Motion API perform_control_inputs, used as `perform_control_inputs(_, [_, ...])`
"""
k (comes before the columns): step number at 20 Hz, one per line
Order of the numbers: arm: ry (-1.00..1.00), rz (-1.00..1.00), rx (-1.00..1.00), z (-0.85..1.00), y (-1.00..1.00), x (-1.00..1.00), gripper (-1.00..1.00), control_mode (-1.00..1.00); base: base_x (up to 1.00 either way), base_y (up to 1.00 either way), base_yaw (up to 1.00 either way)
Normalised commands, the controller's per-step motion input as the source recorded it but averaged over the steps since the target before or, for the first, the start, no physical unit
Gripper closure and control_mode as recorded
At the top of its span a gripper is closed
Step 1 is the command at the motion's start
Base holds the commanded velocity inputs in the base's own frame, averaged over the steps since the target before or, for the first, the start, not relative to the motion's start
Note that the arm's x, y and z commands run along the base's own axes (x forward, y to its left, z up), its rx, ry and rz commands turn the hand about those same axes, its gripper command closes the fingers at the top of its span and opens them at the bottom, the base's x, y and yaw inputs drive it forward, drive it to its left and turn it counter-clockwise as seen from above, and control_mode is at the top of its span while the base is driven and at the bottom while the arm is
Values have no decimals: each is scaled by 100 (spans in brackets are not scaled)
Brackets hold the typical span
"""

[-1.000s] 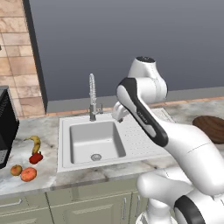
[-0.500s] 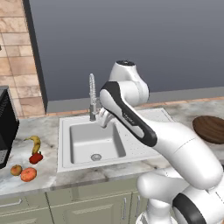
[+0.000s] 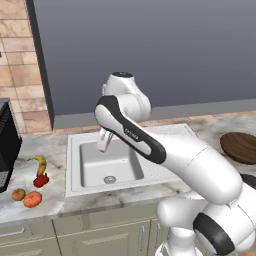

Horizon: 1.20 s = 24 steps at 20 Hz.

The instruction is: There is a mixed pile of frozen fruits and vegetables on the counter. Locate all the frozen vegetables and place the items in a bowl on the counter. Take all the frozen fruits and defrost them in a running sink.

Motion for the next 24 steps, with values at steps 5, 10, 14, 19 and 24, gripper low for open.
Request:
perform_control_inputs(5, [3, 21, -3, 0, 50, 0, -100, -100, 0, 0, 0])
perform_control_inputs(10, [4, 15, -2, 0, 41, 0, -100, -100, 0, 0, 0])
perform_control_inputs(14, [0, 7, 0, -10, 31, 0, -100, -100, 0, 0, 0])
perform_control_inputs(19, [0, 5, -1, -17, 32, 0, -100, -100, 0, 0, 0])
perform_control_inputs(24, [-4, 1, -4, -20, 28, 0, -100, -100, 0, 0, 0])
